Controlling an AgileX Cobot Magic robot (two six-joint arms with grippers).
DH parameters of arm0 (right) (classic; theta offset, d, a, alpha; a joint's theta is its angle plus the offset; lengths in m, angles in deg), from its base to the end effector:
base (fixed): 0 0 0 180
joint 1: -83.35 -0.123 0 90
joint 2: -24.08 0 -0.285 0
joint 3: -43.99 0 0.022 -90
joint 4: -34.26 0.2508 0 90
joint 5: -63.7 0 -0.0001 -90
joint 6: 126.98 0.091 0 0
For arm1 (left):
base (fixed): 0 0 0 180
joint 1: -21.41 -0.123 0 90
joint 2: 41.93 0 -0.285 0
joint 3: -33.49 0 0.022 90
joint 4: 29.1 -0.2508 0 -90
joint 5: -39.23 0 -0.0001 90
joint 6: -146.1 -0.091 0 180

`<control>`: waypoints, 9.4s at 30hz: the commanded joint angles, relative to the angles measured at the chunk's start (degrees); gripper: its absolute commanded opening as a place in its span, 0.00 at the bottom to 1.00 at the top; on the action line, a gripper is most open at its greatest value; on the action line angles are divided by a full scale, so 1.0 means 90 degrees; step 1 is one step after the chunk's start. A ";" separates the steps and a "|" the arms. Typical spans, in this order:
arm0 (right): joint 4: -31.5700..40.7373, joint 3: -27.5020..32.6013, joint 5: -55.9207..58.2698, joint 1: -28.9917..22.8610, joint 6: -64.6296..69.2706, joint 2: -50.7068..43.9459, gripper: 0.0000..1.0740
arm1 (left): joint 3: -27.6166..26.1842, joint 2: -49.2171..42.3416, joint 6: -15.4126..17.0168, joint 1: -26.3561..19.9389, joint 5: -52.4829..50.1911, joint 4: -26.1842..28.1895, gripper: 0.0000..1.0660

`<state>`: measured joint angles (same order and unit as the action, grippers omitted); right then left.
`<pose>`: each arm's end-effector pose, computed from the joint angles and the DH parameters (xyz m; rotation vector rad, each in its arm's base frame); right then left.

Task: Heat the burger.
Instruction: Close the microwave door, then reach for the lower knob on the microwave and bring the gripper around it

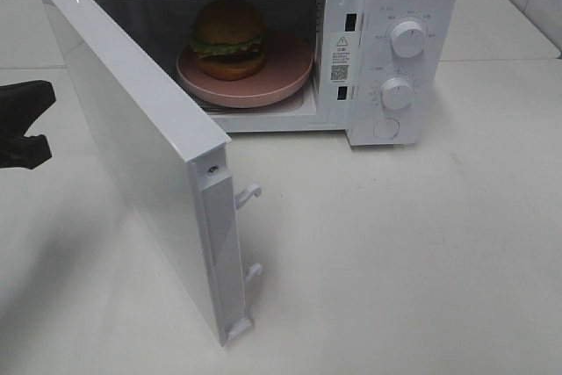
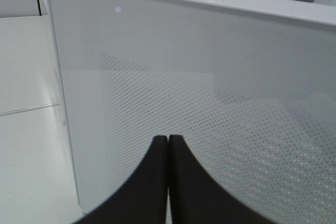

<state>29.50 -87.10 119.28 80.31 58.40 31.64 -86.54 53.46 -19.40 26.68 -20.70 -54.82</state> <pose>-0.0011 -0.0063 0.2833 0.0391 1.9527 -0.0010 0.2307 -0.0556 0.1760 0.3506 1.6823 -0.4093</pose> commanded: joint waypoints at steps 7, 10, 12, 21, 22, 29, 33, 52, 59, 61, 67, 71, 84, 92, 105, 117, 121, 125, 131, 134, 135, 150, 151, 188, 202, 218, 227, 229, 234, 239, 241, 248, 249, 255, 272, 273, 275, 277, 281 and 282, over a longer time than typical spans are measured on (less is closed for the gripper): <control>0.0000 0.0019 -0.0064 0.0051 -0.0032 -0.0172 0.68 | -0.0255 0.0490 -0.0446 0.0872 -0.0121 0.0942 0.00; 0.0000 0.0019 -0.0064 0.0051 -0.0032 -0.0172 0.68 | -0.0407 0.0509 -0.0446 0.1070 0.0000 0.0974 0.00; 0.0000 0.0019 -0.0064 0.0051 -0.0032 -0.0172 0.68 | -0.0535 0.0509 -0.0446 0.1190 0.0134 0.0974 0.00; 0.0000 0.0019 -0.0064 0.0051 -0.0032 -0.0172 0.68 | -0.1025 0.0560 -0.0433 0.1394 0.0586 0.1120 0.00; 0.0000 0.0019 -0.0064 0.0051 -0.0032 -0.0172 0.68 | -0.1114 0.0643 -0.0325 0.1394 0.0586 0.1108 0.00; 0.0000 0.0019 -0.0064 0.0051 -0.0032 -0.0172 0.68 | -0.1375 0.0936 -0.0095 0.1528 0.0598 0.1140 0.00; 0.0000 0.0019 -0.0064 0.0051 -0.0032 -0.0172 0.68 | -0.1687 0.1210 -0.0134 0.1891 0.0726 0.1331 0.00; 0.0000 0.0019 -0.0064 0.0051 -0.0032 -0.0172 0.68 | -0.3272 0.2158 -0.0318 0.2731 0.1458 0.1808 0.00; 0.0000 0.0019 -0.0064 0.0051 -0.0032 -0.0172 0.68 | -0.4004 0.2457 -0.0318 0.2897 0.1897 0.1884 0.00; 0.0000 0.0019 -0.0064 0.0051 -0.0032 -0.0172 0.68 | -0.4093 0.2502 -0.0318 0.2903 0.1923 0.1884 0.00; 0.0000 0.0019 -0.0064 0.0051 -0.0032 -0.0172 0.68 | -0.4775 0.2846 -0.0127 0.2909 0.2031 0.1878 0.00; 0.0000 0.0019 -0.0064 0.0051 -0.0032 -0.0172 0.68 | -0.5201 0.3037 -0.0127 0.2909 0.2292 0.1878 0.00; 0.0000 0.0019 -0.0064 0.0051 -0.0032 -0.0172 0.68 | -0.5653 0.3266 -0.0070 0.2948 0.2585 0.1891 0.00; 0.0000 0.0019 -0.0064 0.0051 -0.0032 -0.0172 0.68 | -0.4972 0.2680 0.0032 0.3355 0.2604 0.1439 0.00; 0.0000 0.0019 -0.0064 0.0051 -0.0032 -0.0172 0.68 | -0.3845 0.1229 0.0038 0.3794 0.5787 0.1439 0.62; 0.0000 0.0019 -0.0064 0.0051 -0.0032 -0.0172 0.68 | -0.3845 0.0229 0.0013 0.3794 1.0256 0.1553 0.92; 0.0000 0.0019 -0.0064 0.0051 -0.0032 -0.0172 0.68 | -0.3845 -0.0083 0.0013 0.3794 1.1154 0.1674 0.92; 0.0000 0.0019 -0.0064 0.0051 -0.0032 -0.0172 0.68 | -0.3845 -0.0503 0.0006 0.3412 1.2102 0.1903 0.92; 0.0000 0.0019 -0.0064 0.0051 -0.0032 -0.0172 0.68 | -0.3845 -0.1031 -0.0509 0.2094 1.2847 0.2215 0.92; 0.0000 0.0019 -0.0064 0.0051 -0.0032 -0.0172 0.68 | -0.3845 -0.1273 -0.0872 0.1286 1.3191 0.2489 0.92; 0.0000 0.0019 -0.0064 0.0051 -0.0032 -0.0172 0.68 | -0.3845 -0.1273 -0.0872 0.1286 1.3191 0.2489 0.92; 0.0000 0.0019 -0.0064 0.0051 -0.0032 -0.0172 0.68 | -0.3094 -0.3858 -0.1611 -0.0357 1.4286 0.2858 0.92; 0.0000 0.0019 -0.0064 0.0051 -0.0032 -0.0172 0.68 | -0.2941 -0.4151 -0.1611 -0.0357 1.4235 0.2858 0.92; 0.0000 0.0019 -0.0064 0.0051 -0.0025 -0.0153 0.68 | -0.1388 -0.9868 -0.1700 -0.0357 1.3477 0.2858 0.92; 0.0000 0.0019 -0.0064 0.0051 -0.0032 -0.0153 0.68 | -0.1388 -0.9861 -0.1700 -0.0357 1.3477 0.2858 0.92; 0.0006 0.0019 -0.0064 0.0051 -0.0025 -0.0108 0.68 | -0.1388 -0.9861 -0.1700 -0.0357 1.3477 0.2858 0.92; 0.0210 -0.0146 -0.0229 0.0051 0.0019 0.0306 0.73 | -0.1388 -0.9861 -0.1700 -0.0357 1.3477 0.2858 0.92; 0.0159 -0.0172 -0.0458 0.0051 -0.0032 0.0522 0.73 | -0.1388 -0.9861 -0.1700 -0.0357 1.3477 0.2858 0.92; 0.0140 -0.0166 -0.0955 0.0051 -0.0070 0.0980 0.73 | -0.1388 -0.9861 -0.1700 -0.0357 1.3477 0.2858 0.92; 0.0146 -0.0070 -0.1700 0.0051 -0.0070 0.1700 0.72 | -0.1388 -0.9861 -0.1700 -0.0357 1.3477 0.2858 0.92; 0.0153 0.0025 -0.2158 0.0051 -0.0070 0.2075 0.71 | -0.1388 -0.9861 -0.1700 -0.0357 1.3477 0.2858 0.92; 0.0153 0.0236 -0.3374 0.0051 -0.0070 0.2706 0.71 | -0.1388 -0.9861 -0.1700 -0.0357 1.3477 0.2858 0.92; 0.0153 0.0312 -0.3756 0.0051 -0.0070 0.2878 0.71 | -0.1388 -0.9861 -0.1700 -0.0357 1.3477 0.2858 0.92; 0.0172 0.0579 -0.4947 0.0051 -0.0070 0.3508 0.71 | -0.1388 -0.9861 -0.1700 -0.0357 1.3477 0.2858 0.92; 0.0172 0.0643 -0.7563 0.0051 -0.0229 0.5513 0.71 | -0.1388 -0.9861 -0.1700 -0.0357 1.3477 0.2858 0.92; 0.0172 0.0643 -0.7563 0.0051 -0.0229 0.5513 0.71 | -0.1388 -0.9861 -0.1700 -0.0357 1.3477 0.2858 0.92; 0.0172 0.0643 -0.8111 0.0051 -0.0503 0.6035 0.71 | -0.1388 -0.9861 -0.1700 -0.0357 1.3477 0.2858 0.92; 0.0172 0.0643 -0.8333 0.0051 -0.0598 0.6239 0.71 | -0.1388 -0.9861 -0.1700 -0.0357 1.3477 0.2858 0.92; 0.0465 0.0643 -0.9307 -0.0153 -0.0993 0.7143 0.71 | -0.1388 -0.9861 -0.1700 -0.0357 1.3477 0.2858 0.92; 0.0465 0.0643 -0.9307 -0.0153 -0.0993 0.7143 0.71 | -0.1388 -0.9861 -0.1700 -0.0357 1.3477 0.2858 0.92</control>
<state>33.80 -81.37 37.64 79.00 50.38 95.64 -99.03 -34.49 -34.76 23.70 100.77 -29.50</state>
